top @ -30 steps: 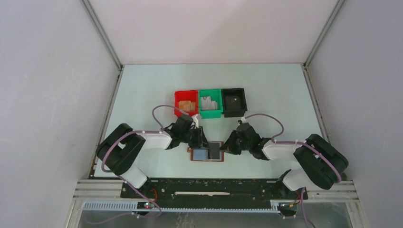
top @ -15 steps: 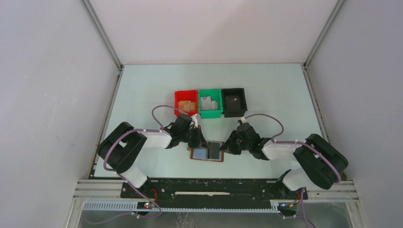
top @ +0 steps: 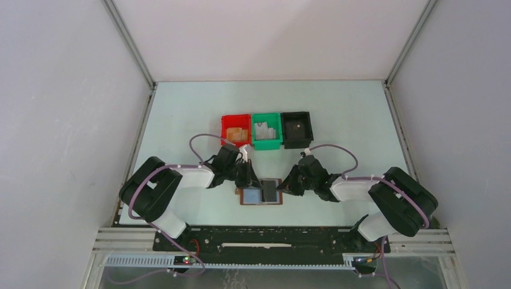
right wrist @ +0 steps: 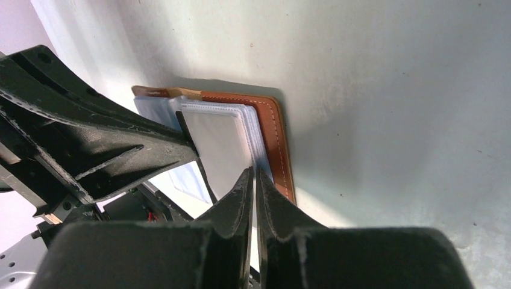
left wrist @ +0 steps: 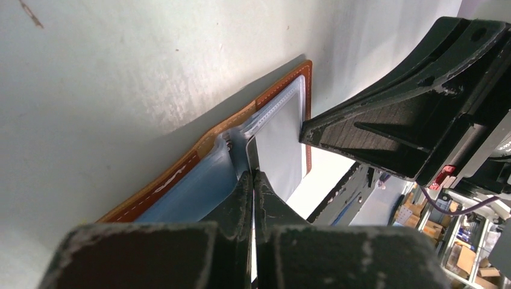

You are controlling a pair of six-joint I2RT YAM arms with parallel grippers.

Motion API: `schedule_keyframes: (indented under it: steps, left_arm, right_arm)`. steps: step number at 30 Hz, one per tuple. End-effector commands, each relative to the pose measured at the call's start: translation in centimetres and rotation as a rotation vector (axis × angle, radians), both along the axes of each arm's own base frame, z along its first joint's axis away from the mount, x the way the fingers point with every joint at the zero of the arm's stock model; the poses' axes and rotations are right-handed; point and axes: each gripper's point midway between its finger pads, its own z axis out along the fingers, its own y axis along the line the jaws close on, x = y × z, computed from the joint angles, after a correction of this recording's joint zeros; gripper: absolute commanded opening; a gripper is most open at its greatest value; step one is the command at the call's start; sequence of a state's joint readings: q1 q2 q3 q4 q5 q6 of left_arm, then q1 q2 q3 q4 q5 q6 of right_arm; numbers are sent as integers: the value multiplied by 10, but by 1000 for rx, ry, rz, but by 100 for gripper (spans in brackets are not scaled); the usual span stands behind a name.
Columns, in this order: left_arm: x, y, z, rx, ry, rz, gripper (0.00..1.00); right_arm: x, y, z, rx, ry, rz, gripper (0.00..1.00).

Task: Take the credit cards out of the card holder
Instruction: Remove the credit card from the card holder.

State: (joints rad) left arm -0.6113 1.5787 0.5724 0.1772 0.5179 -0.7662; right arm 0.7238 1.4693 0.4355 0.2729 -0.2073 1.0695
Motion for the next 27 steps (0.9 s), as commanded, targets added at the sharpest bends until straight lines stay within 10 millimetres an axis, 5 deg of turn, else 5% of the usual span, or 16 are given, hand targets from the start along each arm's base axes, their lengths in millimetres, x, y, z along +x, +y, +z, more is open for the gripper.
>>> schedule_keyframes:
  steps: [1, 11, 27]
  left_arm:
    - [-8, 7, 1, -5, -14, -30, 0]
    - [-14, 16, -2, 20, -8, -34, 0]
    - [-18, -8, 14, -39, -13, -142, 0]
  right_arm:
    - [-3, -20, -26, -118, 52, -56, 12]
    - [-6, -33, -33, -144, 76, -103, 11]
    - [-9, -48, -12, -102, 4, -165, 13]
